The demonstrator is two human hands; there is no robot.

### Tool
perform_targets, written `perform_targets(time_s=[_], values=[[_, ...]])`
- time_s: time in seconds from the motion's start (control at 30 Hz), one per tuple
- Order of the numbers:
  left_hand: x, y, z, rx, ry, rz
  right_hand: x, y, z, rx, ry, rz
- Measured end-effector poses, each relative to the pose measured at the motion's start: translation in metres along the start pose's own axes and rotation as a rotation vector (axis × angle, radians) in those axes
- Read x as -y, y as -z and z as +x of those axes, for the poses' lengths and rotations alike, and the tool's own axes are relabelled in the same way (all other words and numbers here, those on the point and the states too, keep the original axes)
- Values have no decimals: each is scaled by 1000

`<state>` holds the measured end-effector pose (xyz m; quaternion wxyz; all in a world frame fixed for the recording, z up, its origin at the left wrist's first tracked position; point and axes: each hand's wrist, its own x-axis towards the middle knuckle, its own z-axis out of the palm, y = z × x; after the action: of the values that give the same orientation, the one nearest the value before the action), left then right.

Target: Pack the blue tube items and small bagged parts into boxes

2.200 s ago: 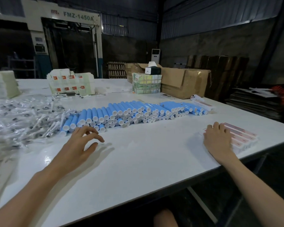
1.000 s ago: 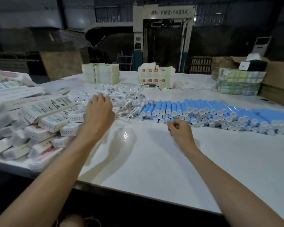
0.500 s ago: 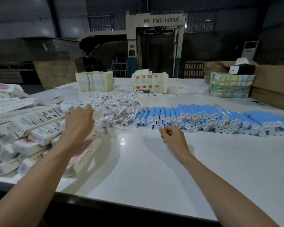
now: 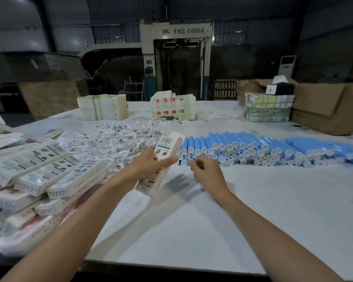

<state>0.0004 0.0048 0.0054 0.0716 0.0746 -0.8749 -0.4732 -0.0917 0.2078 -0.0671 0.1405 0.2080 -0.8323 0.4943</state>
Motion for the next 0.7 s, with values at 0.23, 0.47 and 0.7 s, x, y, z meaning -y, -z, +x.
perform_targets(time_s=[0.23, 0.47, 0.7], values=[[20, -39, 18, -14, 107, -504, 2, 31, 68, -293, 50, -435], [30, -38, 14, 72, 37, -805, 0, 25, 141, 1, -30, -978], [34, -34, 17, 64, -34, -874, 4, 8, 151, 40, -134, -1194]])
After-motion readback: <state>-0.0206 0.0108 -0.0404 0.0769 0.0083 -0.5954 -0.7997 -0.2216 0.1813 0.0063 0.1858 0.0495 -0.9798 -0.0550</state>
